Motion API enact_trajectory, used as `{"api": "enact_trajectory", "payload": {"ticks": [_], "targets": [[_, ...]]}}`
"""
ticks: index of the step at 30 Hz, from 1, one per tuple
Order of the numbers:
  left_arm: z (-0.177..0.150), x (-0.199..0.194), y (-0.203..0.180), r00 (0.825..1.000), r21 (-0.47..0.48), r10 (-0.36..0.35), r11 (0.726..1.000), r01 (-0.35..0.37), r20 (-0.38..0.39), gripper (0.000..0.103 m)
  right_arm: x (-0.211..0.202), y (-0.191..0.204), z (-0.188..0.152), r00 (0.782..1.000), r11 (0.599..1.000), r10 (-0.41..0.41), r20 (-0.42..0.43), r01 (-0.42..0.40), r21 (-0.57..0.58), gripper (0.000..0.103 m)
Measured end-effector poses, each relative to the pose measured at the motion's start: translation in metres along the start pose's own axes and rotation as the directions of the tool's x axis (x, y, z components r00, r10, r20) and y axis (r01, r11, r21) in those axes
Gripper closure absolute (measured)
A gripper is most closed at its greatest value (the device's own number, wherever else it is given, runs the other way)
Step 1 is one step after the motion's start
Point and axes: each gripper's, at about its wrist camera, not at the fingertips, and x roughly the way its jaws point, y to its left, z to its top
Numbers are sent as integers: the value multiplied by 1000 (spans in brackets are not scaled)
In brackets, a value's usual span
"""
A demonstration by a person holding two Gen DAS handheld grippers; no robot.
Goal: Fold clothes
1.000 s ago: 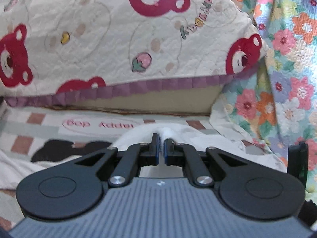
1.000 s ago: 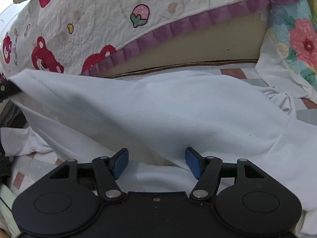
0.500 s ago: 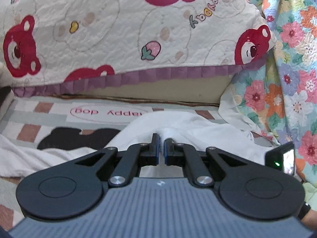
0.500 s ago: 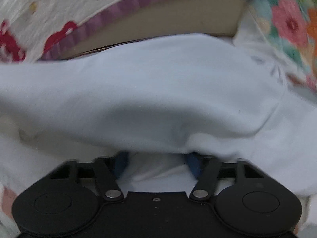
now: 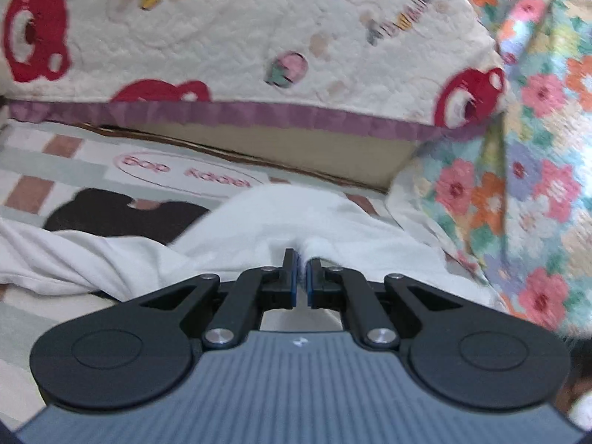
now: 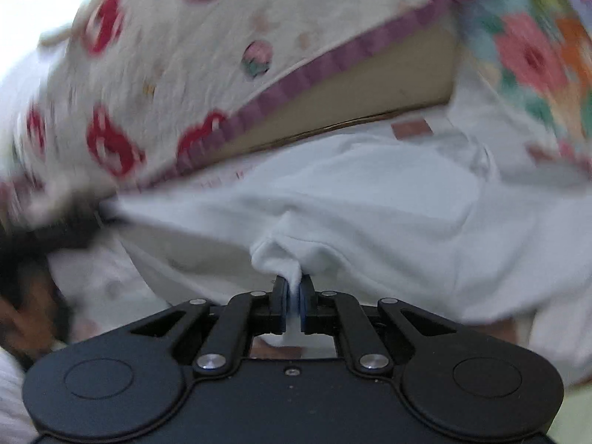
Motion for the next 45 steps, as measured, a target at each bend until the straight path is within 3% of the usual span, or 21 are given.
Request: {"api": "enact_trajectory", "payload": {"ticks": [2, 3, 4, 8, 11, 15, 21, 24, 26, 27, 29, 32, 36, 40, 45], "targets": [[-2, 1, 1, 998, -3, -7, 1000, 7, -60, 98, -21, -11, -2, 990, 984, 113, 87, -123, 128, 94], [-4, 2, 2, 996, -6, -11, 1000, 10, -90, 98, -32, -15, -6, 975, 971, 169, 142, -190, 146, 94], [-6, 4, 7, 991, -17, -5, 1000, 2, -131, 97, -40, -15, -10, 970, 970, 180, 165, -203, 136, 94], [-26, 18, 36, 952, -120, -29, 993, -8, -304, 91, -34, -20, -41, 1000, 997, 18, 26, -20, 77, 94], [-41, 25, 55, 916, -192, -50, 981, -30, -398, 82, -22, -27, -61, 996, 996, -56, -73, 61, 69, 94], [-38, 19, 56, 919, -186, -46, 982, -30, -391, 64, -20, -28, -56, 996, 996, -67, -57, 70, 54, 95], [-27, 10, 58, 931, -243, -93, 970, 5, -353, 63, -35, -21, -38, 999, 999, -37, -6, 37, 12, 95], [-39, 4, 54, 925, -271, -110, 962, 8, -363, 64, -31, -27, -51, 995, 996, -73, -60, 76, 47, 95], [-48, 2, 50, 919, -283, -119, 959, 9, -376, 64, -21, -30, -60, 979, 989, -139, -146, 144, 29, 95], [-52, 6, 44, 904, -256, -118, 967, 10, -410, 64, -14, -31, -63, 962, 980, -194, -193, 198, 3, 95], [-52, 7, 33, 899, -179, -73, 984, -7, -432, 64, -4, -34, -66, 926, 964, -263, -270, 264, -33, 94], [-35, 1, 37, 922, -160, -45, 987, -19, -385, 61, -3, -30, -59, 921, 960, -279, -272, 277, -45, 94], [-6, 4, 80, 956, -306, -5, 948, -90, -294, 51, -9, -26, -45, 935, 963, -268, -230, 260, -67, 94], [0, 29, 102, 934, -354, 69, 913, -201, -351, 52, -13, -30, -36, 959, 975, -221, -176, 224, -3, 94], [2, 64, 124, 893, -370, 163, 868, -333, -420, 50, -15, -21, -27, 971, 979, -205, -124, 201, -41, 95]]}}
